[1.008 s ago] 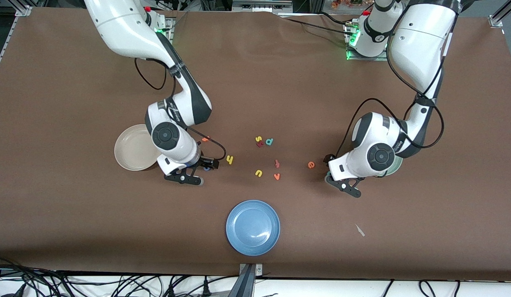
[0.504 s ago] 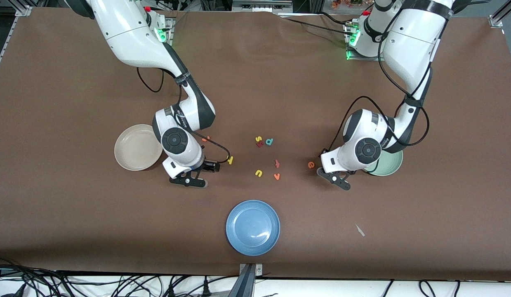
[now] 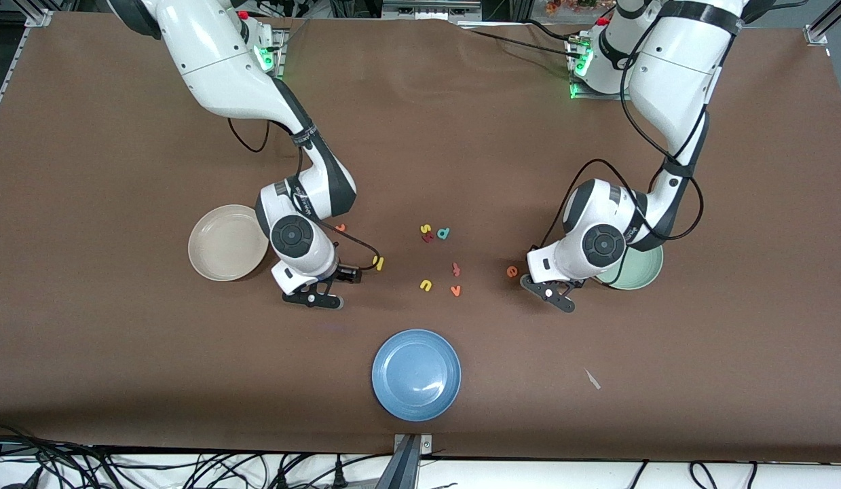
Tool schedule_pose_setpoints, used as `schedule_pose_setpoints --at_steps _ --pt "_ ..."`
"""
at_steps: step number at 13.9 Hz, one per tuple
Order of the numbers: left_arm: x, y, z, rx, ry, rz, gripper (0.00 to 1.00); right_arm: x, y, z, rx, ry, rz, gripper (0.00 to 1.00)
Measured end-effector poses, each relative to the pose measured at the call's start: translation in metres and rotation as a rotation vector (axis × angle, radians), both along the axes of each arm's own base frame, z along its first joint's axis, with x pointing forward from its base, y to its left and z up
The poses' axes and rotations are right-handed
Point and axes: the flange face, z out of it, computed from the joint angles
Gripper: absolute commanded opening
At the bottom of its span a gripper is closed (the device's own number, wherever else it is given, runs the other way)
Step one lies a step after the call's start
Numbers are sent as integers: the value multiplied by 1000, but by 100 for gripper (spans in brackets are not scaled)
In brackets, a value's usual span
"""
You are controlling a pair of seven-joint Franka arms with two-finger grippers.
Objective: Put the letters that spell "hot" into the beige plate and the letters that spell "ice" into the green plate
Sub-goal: 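Grasp the o with the right gripper while the left gripper grasps the bar, then carry the o with the right gripper while the left gripper drops the bar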
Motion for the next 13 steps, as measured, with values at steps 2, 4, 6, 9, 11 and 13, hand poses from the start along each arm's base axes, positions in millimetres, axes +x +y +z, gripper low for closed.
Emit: schedule_pose_setpoints --at_steps 2,4,6,9,11,13 --pt "2 1 0 5 -12 -5 5 0 2 0 24 10 -20 79" --pt "2 1 1 4 -13 -7 0 1 2 1 34 12 -29 69" --pt "3 1 4 4 -15 -6 0 2 1 2 35 11 -31 65" --pt "14 22 49 23 14 23 2 3 2 4 38 7 -28 57" --pt "19 64 96 37 50 61 6 4 1 5 39 7 -19 50" --pt "20 127 115 71 82 56 8 5 -1 5 41 7 -19 43"
